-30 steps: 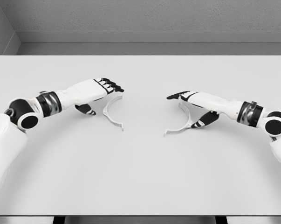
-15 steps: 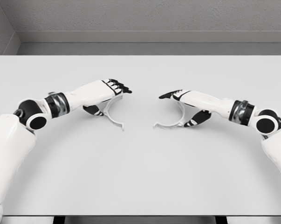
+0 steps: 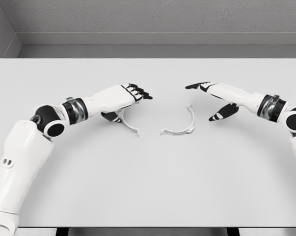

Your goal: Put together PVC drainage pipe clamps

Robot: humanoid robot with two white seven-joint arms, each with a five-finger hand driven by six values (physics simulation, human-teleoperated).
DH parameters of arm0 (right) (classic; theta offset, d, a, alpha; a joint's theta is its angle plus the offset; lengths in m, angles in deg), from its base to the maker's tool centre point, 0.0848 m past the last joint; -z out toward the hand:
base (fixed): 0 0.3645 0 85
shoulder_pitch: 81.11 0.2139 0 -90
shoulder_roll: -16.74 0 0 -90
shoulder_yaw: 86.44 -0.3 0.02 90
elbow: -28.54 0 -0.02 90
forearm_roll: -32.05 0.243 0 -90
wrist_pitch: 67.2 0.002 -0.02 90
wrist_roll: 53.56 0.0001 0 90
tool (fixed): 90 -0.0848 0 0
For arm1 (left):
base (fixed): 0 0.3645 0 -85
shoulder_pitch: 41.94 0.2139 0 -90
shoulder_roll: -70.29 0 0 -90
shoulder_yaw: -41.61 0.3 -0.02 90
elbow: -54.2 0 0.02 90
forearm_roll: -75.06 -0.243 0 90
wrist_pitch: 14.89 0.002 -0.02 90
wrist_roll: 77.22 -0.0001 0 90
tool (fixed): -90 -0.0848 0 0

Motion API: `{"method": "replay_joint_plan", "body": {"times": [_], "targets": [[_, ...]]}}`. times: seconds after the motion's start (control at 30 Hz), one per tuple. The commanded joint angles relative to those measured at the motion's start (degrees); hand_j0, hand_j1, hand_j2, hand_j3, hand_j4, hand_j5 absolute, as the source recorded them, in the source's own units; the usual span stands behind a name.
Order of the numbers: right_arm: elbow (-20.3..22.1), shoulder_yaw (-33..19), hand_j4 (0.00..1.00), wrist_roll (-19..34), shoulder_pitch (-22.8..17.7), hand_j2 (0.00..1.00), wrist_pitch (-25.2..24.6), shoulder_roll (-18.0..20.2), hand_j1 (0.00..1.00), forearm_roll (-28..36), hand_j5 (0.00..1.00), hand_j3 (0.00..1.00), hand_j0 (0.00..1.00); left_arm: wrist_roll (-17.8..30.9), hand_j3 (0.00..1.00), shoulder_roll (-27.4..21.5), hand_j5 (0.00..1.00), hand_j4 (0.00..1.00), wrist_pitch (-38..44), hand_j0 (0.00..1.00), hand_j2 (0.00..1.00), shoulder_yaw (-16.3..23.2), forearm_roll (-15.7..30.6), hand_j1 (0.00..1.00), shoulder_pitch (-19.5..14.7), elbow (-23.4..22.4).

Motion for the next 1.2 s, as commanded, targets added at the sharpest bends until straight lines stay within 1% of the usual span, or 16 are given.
{"method": "replay_joint_plan", "body": {"times": [0.0, 0.07, 0.2, 0.33, 0.37, 0.4, 0.5, 0.6, 0.67, 0.7, 0.8, 0.87, 0.93, 1.0, 1.07, 1.17], "targets": [[-1.95, -0.16, 1.0, -0.02, 0.09, 1.0, -0.13, -1.89, 1.0, 0.44, 1.0, 1.0, 1.0, -0.03, 1.0, 0.96, 1.0, 1.0, 0.14, 1.0, 1.0, -0.04, -0.01, 1.0, 0.0, 0.01], [-3.71, 0.1, 1.0, -0.02, 1.23, 1.0, -0.13, -3.21, 1.0, 0.44, 1.0, 1.0, 1.0, -0.03, 1.0, 1.49, 1.0, 1.0, 0.14, 1.0, 1.0, -0.04, -0.1, 1.0, 0.0, 0.01], [-3.89, 0.28, 1.0, -0.02, 1.5, 1.0, -0.13, -7.08, 1.0, 0.0, 1.0, 1.0, 1.0, -0.03, 1.0, 2.9, 1.0, 1.0, 0.14, 1.0, 1.0, 1.54, -0.19, 1.0, -0.09, 0.01], [-3.89, 0.28, 1.0, -0.02, 1.5, 1.0, -0.13, -7.25, 1.0, 0.0, 1.0, 1.0, 1.0, -0.03, 1.0, 2.55, 1.0, 1.0, 0.14, 1.0, 1.0, 1.45, -1.33, 1.0, -0.09, 0.01], [-3.89, 0.28, 1.0, -0.02, 1.5, 1.0, -0.13, -7.26, 1.0, 0.0, 1.0, 1.0, 1.0, -0.03, 1.0, 1.5, 1.0, 1.0, 0.14, 1.0, 1.0, 0.84, -1.07, 1.0, -0.18, 0.45], [-3.89, 0.28, 1.0, -0.02, 1.58, 1.0, -0.13, -7.34, 1.0, 0.0, 1.0, 1.0, 1.0, -0.03, 1.0, -3.07, 1.0, 1.0, 0.14, 1.0, 1.0, 0.31, -0.89, 1.0, -0.35, 0.45], [-3.89, 0.28, 1.0, -0.02, 1.85, 1.0, -0.13, -7.34, 1.0, 0.0, 1.0, 1.0, 1.0, -0.12, 1.0, -9.23, 1.0, 1.0, 0.14, 1.0, 1.0, -1.97, -0.37, 1.0, -0.88, 0.19], [-3.89, 0.28, 1.0, -0.02, 1.85, 1.0, -0.13, -7.26, 1.0, 0.0, 1.0, 1.0, 1.0, -0.12, 1.0, -9.93, 1.0, 1.0, 0.14, 1.0, 1.0, -2.24, -0.45, 1.0, -2.37, 0.01], [-3.8, -0.08, 1.0, -0.02, 1.85, 1.0, -0.13, -7.08, 1.0, 0.0, 1.0, 1.0, 1.0, -0.12, 1.0, -10.02, 1.0, 1.0, 0.14, 1.0, 1.0, -4.52, -0.63, 1.0, -3.95, -0.08], [-3.72, -0.08, 1.0, -0.02, 1.76, 1.0, -0.13, -7.08, 1.0, 0.0, 1.0, 1.0, 1.0, -0.12, 1.0, -9.58, 1.0, 1.0, 0.14, 1.0, 1.0, -4.52, -0.63, 1.0, -4.39, -0.08], [-2.4, -0.34, 1.0, -0.02, 1.58, 1.0, -0.13, -4.8, 1.0, 0.35, 1.0, 1.0, 1.0, -0.03, 1.0, -4.66, 1.0, 1.0, 0.14, 1.0, 1.0, -3.21, -1.25, 1.0, -4.22, -1.13], [-0.73, -0.34, 1.0, -0.02, 1.85, 1.0, -0.13, -4.79, 1.0, 0.44, 1.0, 1.0, 1.0, -0.03, 1.0, -3.25, 1.0, 1.0, 0.14, 1.0, 1.0, -2.24, -1.33, 1.0, -4.22, -1.83], [-0.46, -0.34, 1.0, -0.02, 1.76, 1.0, -0.13, -4.71, 1.0, 0.44, 1.0, 1.0, 1.0, -0.03, 1.0, -1.76, 1.0, 1.0, 0.14, 1.0, 1.0, -2.15, -2.03, 1.0, -4.39, -1.83], [1.82, -0.34, 1.0, -0.02, 1.14, 1.0, -0.13, -2.95, 1.0, 0.44, 1.0, 1.0, 1.0, -0.03, 1.0, 0.26, 1.0, 1.0, 0.14, 1.0, 1.0, -2.15, -2.56, 1.0, -4.48, -1.83], [5.16, -0.34, 1.0, -0.02, -0.79, 1.0, -0.13, -1.81, 1.0, 0.44, 1.0, 1.0, 1.0, -0.03, 1.0, 1.4, 1.0, 1.0, 0.14, 1.0, 1.0, -1.97, -2.65, 1.0, -4.57, -1.83], [6.04, -0.25, 1.0, -0.02, -2.46, 1.0, -0.13, -1.98, 1.0, 0.17, 1.0, 1.0, 1.0, -0.03, 1.0, 2.28, 1.0, 1.0, 0.14, 1.0, 1.0, -1.97, -2.65, 1.0, -5.18, -1.83]]}}
